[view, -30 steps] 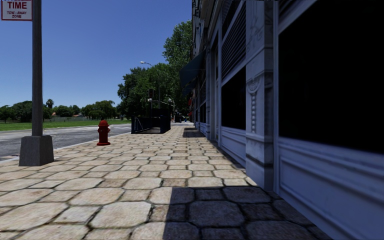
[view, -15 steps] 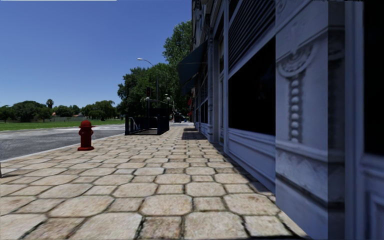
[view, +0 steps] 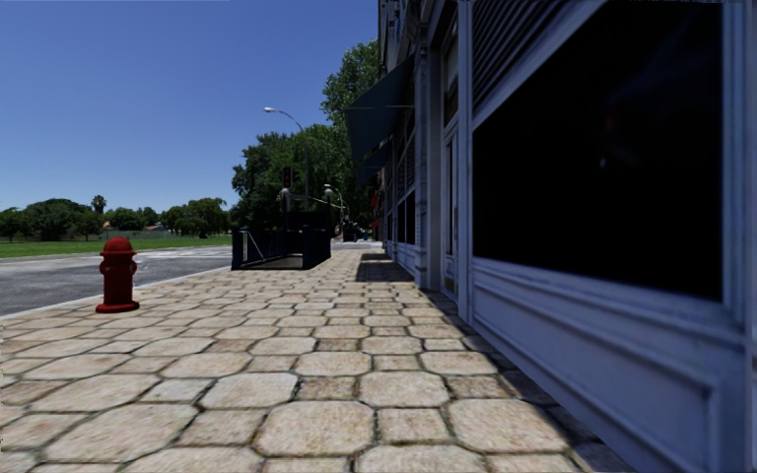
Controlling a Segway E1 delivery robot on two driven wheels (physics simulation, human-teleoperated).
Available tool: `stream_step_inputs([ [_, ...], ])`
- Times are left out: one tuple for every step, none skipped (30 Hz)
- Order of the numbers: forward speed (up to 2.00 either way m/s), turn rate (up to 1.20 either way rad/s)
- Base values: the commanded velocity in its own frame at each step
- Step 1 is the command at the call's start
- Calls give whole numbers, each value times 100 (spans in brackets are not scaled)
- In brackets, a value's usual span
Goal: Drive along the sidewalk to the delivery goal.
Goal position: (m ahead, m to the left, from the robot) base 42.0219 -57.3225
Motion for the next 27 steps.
stream_step_inputs([
  [200, 0],
  [200, 0],
  [200, 10],
  [200, 57],
  [200, 65],
  [200, 61],
  [200, 61],
  [200, 12],
  [200, 0],
  [200, 0],
  [200, 0],
  [200, 0],
  [200, 0],
  [200, 0],
  [200, 0],
  [200, 0],
  [200, 0],
  [200, 0],
  [200, 0],
  [200, 0],
  [200, 0],
  [200, 0],
  [200, 0],
  [200, 0],
  [200, 0],
  [200, 0],
  [200, 0],
])
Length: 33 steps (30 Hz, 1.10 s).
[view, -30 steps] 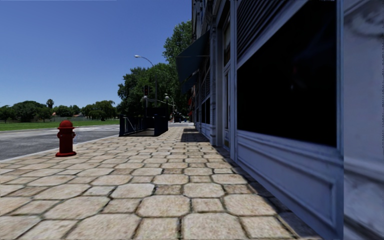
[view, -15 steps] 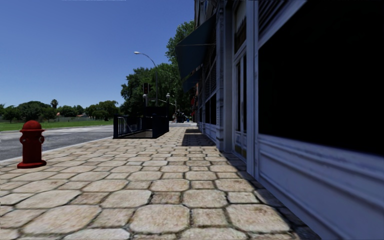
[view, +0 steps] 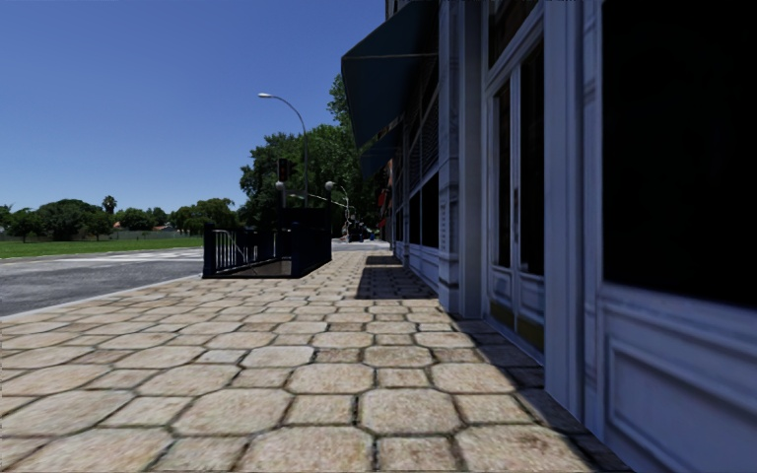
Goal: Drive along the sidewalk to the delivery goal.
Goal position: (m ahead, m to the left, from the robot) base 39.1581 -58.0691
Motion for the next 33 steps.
stream_step_inputs([
  [200, 0],
  [200, 0],
  [200, 0],
  [200, 0],
  [200, 0],
  [200, 0],
  [200, 0],
  [200, 0],
  [200, 0],
  [200, 0],
  [200, 0],
  [200, 0],
  [200, 0],
  [200, 0],
  [200, 0],
  [200, 0],
  [200, 0],
  [200, 0],
  [200, 0],
  [200, 0],
  [200, 0],
  [200, 0],
  [200, 0],
  [200, 0],
  [200, 0],
  [200, 0],
  [200, 0],
  [200, 0],
  [200, 0],
  [200, 0],
  [200, 0],
  [200, 0],
  [200, 0],
])
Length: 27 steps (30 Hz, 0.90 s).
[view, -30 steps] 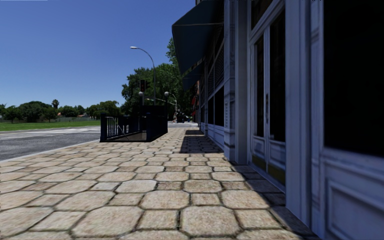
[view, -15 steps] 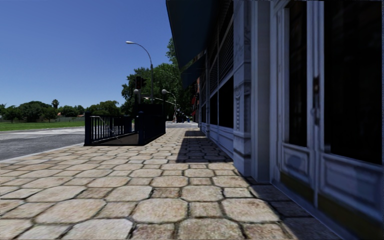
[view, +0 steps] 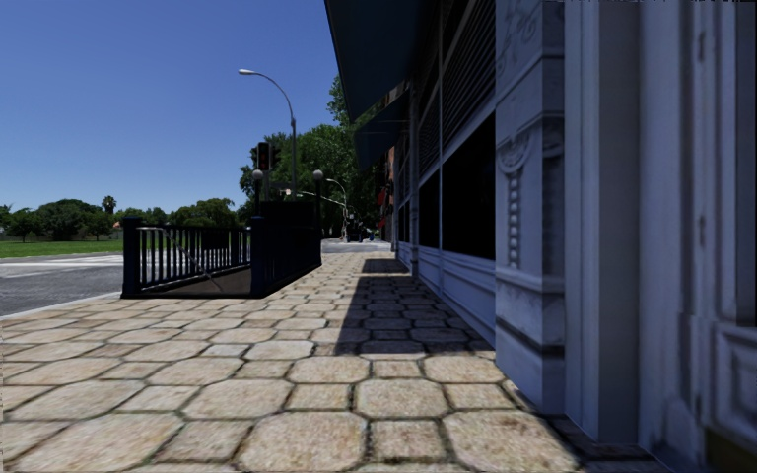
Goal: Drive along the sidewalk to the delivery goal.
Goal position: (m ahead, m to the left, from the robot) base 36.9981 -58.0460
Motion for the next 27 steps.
stream_step_inputs([
  [200, 0],
  [200, 0],
  [200, 0],
  [200, 0],
  [200, 0],
  [200, 0],
  [200, 0],
  [200, 0],
  [200, 0],
  [200, 0],
  [200, 0],
  [200, 0],
  [200, 0],
  [200, 0],
  [200, 0],
  [200, 0],
  [200, 0],
  [200, 0],
  [200, 0],
  [200, 0],
  [200, 0],
  [200, 0],
  [200, 0],
  [200, 0],
  [200, 0],
  [200, 0],
  [200, 0],
])
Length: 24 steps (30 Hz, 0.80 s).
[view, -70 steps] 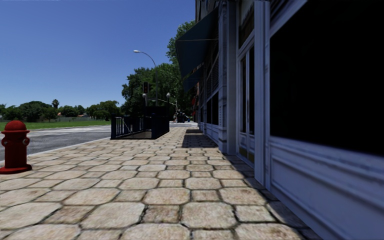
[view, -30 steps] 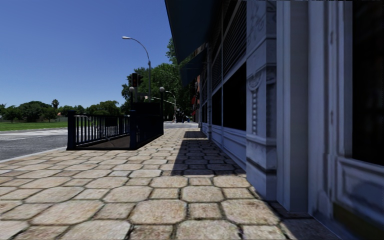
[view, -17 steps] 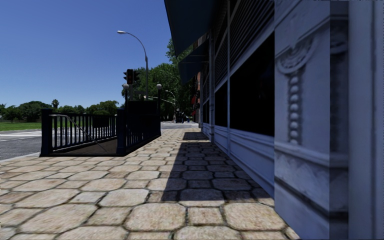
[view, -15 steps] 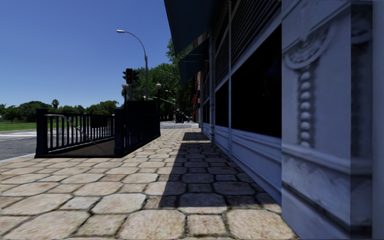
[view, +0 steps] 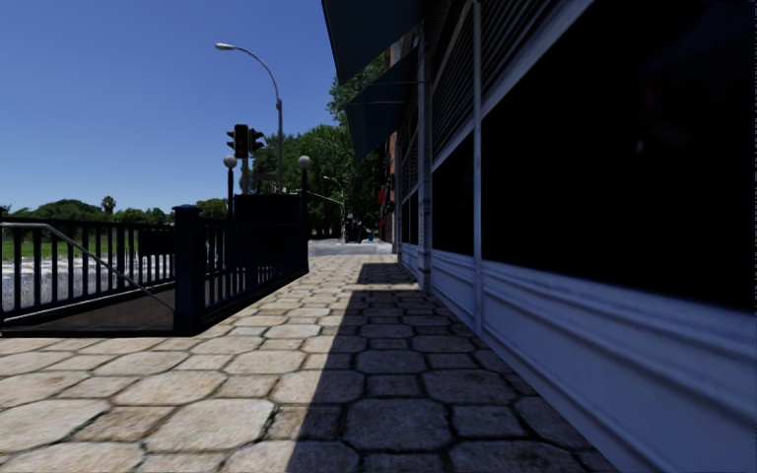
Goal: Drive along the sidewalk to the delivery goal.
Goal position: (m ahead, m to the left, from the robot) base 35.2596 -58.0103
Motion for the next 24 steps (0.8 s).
stream_step_inputs([
  [200, 0],
  [200, 0],
  [200, 0],
  [200, 0],
  [200, 0],
  [200, 0],
  [200, 0],
  [200, 0],
  [200, 0],
  [200, 0],
  [200, 0],
  [200, 0],
  [200, 0],
  [200, 0],
  [200, 0],
  [200, 0],
  [200, 0],
  [200, 0],
  [200, 0],
  [200, 0],
  [200, 0],
  [200, 0],
  [200, 0],
  [200, 0],
])
